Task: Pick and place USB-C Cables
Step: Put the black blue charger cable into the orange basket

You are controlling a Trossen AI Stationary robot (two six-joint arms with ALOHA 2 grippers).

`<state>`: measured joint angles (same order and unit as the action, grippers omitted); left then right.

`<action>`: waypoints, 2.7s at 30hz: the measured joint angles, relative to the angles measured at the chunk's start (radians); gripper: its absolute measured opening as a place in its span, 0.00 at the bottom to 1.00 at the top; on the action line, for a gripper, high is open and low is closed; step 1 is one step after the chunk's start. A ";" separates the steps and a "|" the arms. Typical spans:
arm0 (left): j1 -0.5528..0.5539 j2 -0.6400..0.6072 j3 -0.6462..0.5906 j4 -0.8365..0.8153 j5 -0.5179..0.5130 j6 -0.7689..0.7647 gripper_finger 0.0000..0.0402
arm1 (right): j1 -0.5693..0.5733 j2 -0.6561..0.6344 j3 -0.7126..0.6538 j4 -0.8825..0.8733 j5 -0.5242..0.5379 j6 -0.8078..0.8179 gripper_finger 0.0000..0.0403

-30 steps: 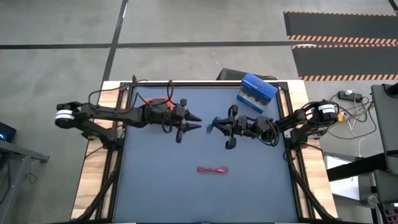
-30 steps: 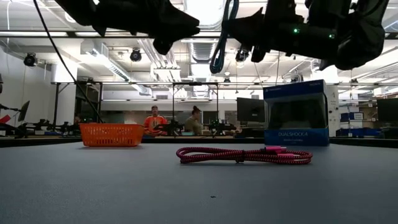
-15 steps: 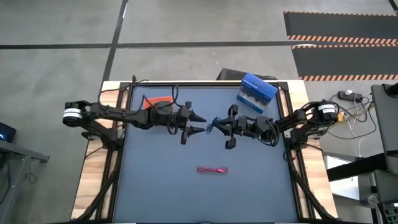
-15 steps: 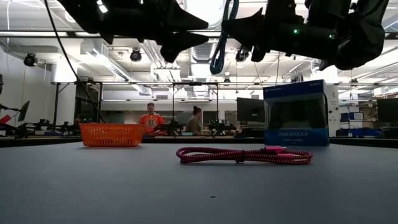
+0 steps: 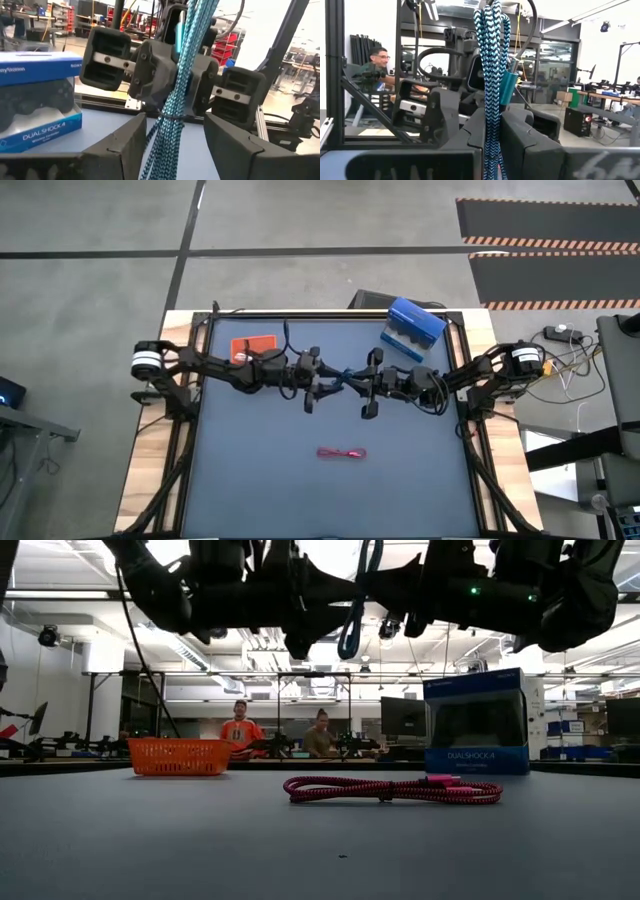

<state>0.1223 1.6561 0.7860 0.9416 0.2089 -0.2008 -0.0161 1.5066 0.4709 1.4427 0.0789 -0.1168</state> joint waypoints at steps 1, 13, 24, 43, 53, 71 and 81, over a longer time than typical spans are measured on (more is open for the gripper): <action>0.000 0.007 0.000 0.009 0.000 0.000 0.44 | 0.000 0.000 0.000 -0.002 0.000 0.000 0.06; 0.000 0.012 -0.001 0.009 -0.001 0.005 0.06 | 0.000 0.000 0.000 -0.024 0.003 -0.014 0.06; 0.001 0.001 -0.001 -0.024 -0.005 0.006 0.04 | 0.000 -0.002 0.000 -0.042 0.030 0.023 0.25; 0.021 -0.302 0.038 -0.800 -0.246 0.193 0.03 | 0.001 -0.353 0.000 -0.431 0.028 0.153 0.48; 0.160 -0.460 0.091 -1.355 -0.332 0.289 0.03 | 0.000 -0.554 0.016 -0.754 0.232 0.112 0.45; 0.506 -0.361 0.148 -1.668 -0.454 0.698 0.03 | -0.004 -0.544 0.134 -0.984 0.373 -0.036 0.43; 0.542 -0.257 0.147 -1.669 -0.452 0.742 0.03 | -0.004 -0.543 0.132 -1.043 0.484 -0.089 0.43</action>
<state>0.6640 1.3994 0.9333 -0.7277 -0.2427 0.5416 -0.0204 0.9634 0.6026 0.3998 0.5628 -0.2062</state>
